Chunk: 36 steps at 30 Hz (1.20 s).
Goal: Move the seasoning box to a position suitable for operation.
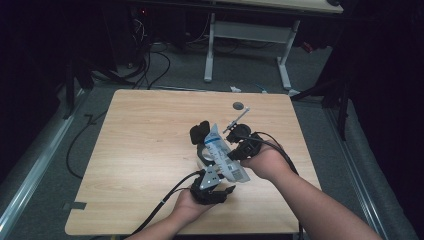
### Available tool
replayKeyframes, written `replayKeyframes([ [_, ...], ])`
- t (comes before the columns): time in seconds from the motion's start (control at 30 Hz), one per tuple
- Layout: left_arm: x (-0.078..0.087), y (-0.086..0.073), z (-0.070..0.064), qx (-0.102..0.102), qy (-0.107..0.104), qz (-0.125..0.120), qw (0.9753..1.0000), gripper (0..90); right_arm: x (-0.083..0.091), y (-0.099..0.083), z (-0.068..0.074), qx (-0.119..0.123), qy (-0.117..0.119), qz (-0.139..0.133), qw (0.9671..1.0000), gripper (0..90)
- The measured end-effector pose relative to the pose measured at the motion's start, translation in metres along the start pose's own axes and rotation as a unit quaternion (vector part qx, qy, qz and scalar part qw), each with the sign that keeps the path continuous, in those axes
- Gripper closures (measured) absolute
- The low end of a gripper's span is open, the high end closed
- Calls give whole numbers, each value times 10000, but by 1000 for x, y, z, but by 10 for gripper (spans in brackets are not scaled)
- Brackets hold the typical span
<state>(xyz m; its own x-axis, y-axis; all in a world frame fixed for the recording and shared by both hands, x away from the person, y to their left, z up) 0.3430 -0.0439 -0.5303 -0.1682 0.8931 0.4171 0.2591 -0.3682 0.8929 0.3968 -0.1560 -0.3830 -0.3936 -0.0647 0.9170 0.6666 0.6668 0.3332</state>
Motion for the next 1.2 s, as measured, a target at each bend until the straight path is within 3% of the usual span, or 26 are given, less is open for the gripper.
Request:
replayKeyframes([
  [0.4, 12, -6, -1, -46, 27, 32, 10000, 440, 1, -1, -2, -15, 18, -19, 10000, 898],
  [0.63, 33, -13, 3, -44, 79, -62, 9999, 441, 2, -1, -2, 10, 19, -8, 10000, 897],
  [0.8, 57, -17, 13, 68, 214, -257, 9994, 444, 3, -2, -3, -27, -6, 16, 10000, 897],
  [0.97, 81, -23, 23, 52, 469, -321, 9984, 444, 3, -5, -5, -11, -22, 6, 10000, 897],
  [1.07, 95, -28, 30, 9, 692, -354, 9970, 444, 3, -6, -5, -10, -49, 13, 10000, 897],
  [1.17, 106, -31, 37, 93, 801, -393, 9960, 444, 4, -7, -4, -127, -42, 77, 9999, 897],
  [1.2, 109, -32, 40, 122, 849, -418, 9954, 444, 3, -7, -5, -25, -63, 29, 10000, 897],
])
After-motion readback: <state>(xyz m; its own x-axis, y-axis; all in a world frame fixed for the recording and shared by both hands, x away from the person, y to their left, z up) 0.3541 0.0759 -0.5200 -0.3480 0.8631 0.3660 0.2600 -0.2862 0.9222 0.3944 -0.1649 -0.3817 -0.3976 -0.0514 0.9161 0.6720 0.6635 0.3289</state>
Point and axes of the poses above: each handheld gripper's, and its own axes: x roughly backward along the jaws, y roughly out of its top, z roughly to its left, the point moved 3 cm from there along -x, roughly forward along the jaws, and after that the axes turned 14 degrees about -y, right-handed, at the moved point
